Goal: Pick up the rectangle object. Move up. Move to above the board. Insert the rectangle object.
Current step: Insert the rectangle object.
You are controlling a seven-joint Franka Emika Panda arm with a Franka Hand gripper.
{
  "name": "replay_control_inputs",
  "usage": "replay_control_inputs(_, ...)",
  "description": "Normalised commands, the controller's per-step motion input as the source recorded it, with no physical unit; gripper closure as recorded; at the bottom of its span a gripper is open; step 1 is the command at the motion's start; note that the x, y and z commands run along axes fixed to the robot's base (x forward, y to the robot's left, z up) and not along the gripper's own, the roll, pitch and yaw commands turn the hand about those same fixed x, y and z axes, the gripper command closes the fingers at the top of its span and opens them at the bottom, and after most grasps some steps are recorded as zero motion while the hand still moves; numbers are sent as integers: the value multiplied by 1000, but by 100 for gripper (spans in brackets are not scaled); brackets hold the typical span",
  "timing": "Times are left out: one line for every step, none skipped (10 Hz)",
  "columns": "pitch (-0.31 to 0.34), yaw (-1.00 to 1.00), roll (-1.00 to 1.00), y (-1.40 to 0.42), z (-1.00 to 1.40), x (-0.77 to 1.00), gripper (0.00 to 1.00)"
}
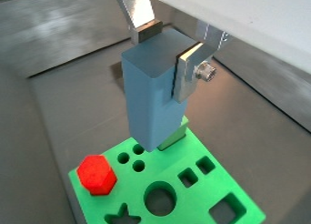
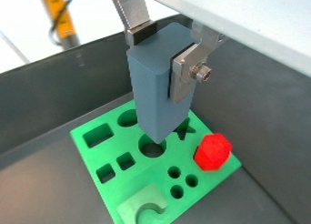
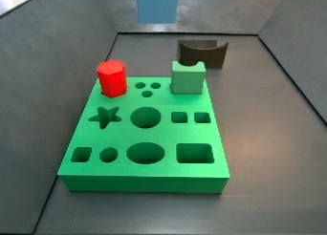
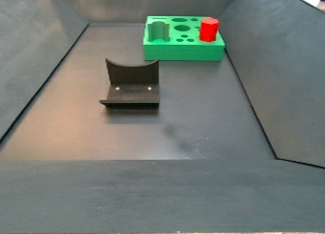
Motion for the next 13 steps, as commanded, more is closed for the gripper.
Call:
replay_control_inputs(-83,-1000,-50,0,-111,0,100)
replay_control_inputs(-90,-20,4,-6,0,0,100)
replay_control_inputs(-69,-14,0,-120,-120,17,100)
replay_control_inputs(-116,-114,-66,-283,-357,129,100)
replay_control_inputs(-103,-14,-13,-446,-331,163,100)
replay_control_inputs(-99,-20,-6,-429,-291,149,100)
replay_control_inputs(-90,-14,-11,-374,-289,146,100)
replay_control_inputs(-103,0,-9,-357,-297,114,100)
replay_control_inputs(-86,0,0,-403,-289,117,100)
replay_control_inputs(-61,0,19,-457,-251,163,100)
replay_control_inputs(-87,0,0,-457,-203,217,100)
replay_control_inputs(-61,0,0,-466,-226,289,100)
replay_control_inputs(-74,0,0,-391,-129,80,100)
